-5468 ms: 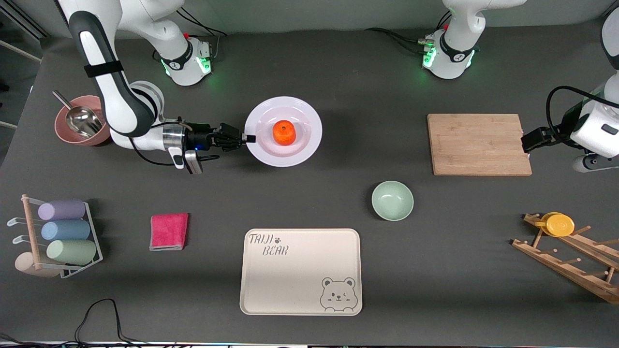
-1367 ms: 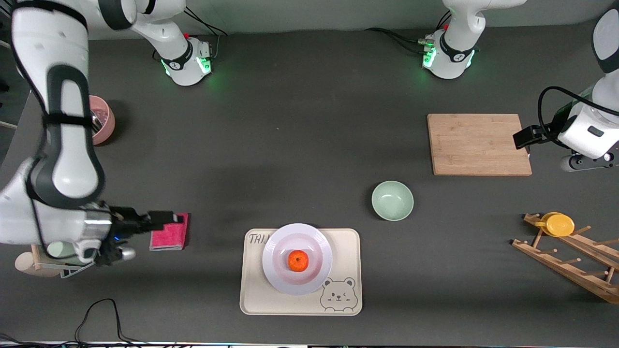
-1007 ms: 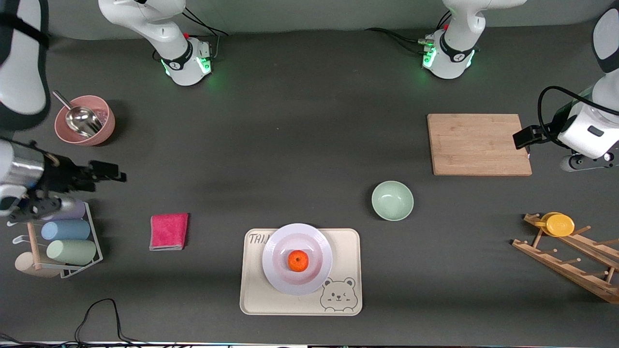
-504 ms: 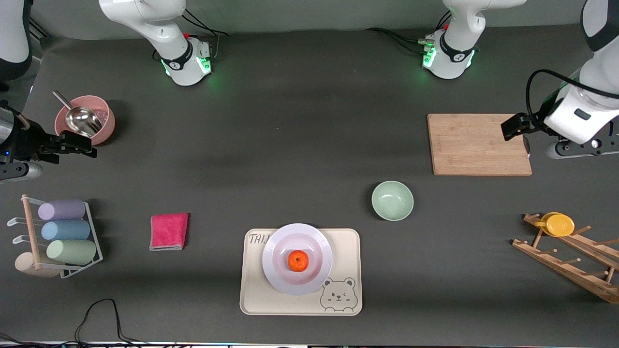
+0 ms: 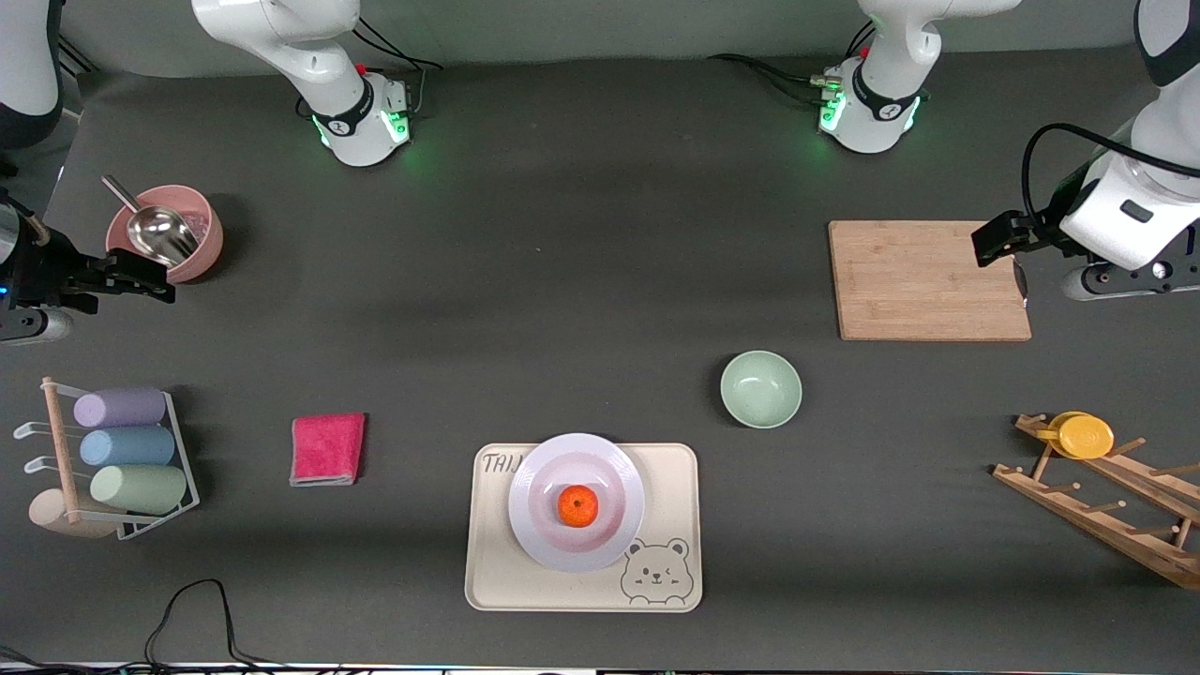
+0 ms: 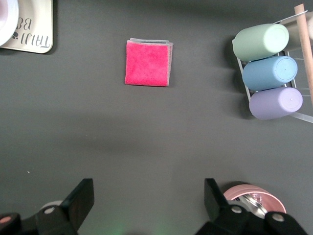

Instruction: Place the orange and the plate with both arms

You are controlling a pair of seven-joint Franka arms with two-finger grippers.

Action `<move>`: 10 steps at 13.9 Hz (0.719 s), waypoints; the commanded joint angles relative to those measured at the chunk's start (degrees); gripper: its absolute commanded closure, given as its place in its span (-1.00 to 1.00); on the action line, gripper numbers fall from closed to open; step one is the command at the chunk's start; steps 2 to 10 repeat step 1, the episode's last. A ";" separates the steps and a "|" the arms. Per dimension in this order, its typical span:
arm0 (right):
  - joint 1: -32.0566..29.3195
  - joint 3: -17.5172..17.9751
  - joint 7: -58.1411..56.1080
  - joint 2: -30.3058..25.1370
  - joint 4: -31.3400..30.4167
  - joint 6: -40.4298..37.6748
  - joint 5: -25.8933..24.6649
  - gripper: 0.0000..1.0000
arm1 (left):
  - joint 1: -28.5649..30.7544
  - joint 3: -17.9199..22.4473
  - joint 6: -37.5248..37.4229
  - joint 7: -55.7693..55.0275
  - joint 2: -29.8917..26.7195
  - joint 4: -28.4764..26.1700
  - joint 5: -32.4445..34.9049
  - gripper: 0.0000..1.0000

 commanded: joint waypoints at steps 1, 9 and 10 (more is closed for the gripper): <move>-0.33 0.67 1.71 -1.95 -1.80 0.32 -1.58 -1.00 | -0.09 0.25 -2.33 -0.71 0.13 1.22 -0.58 -1.00; -0.33 0.67 1.71 -1.95 -1.80 0.32 -1.58 -1.00 | -0.09 0.25 -2.33 -0.71 0.13 1.22 -0.58 -1.00; -0.33 0.67 1.71 -1.95 -1.80 0.32 -1.58 -1.00 | -0.09 0.25 -2.33 -0.71 0.13 1.22 -0.58 -1.00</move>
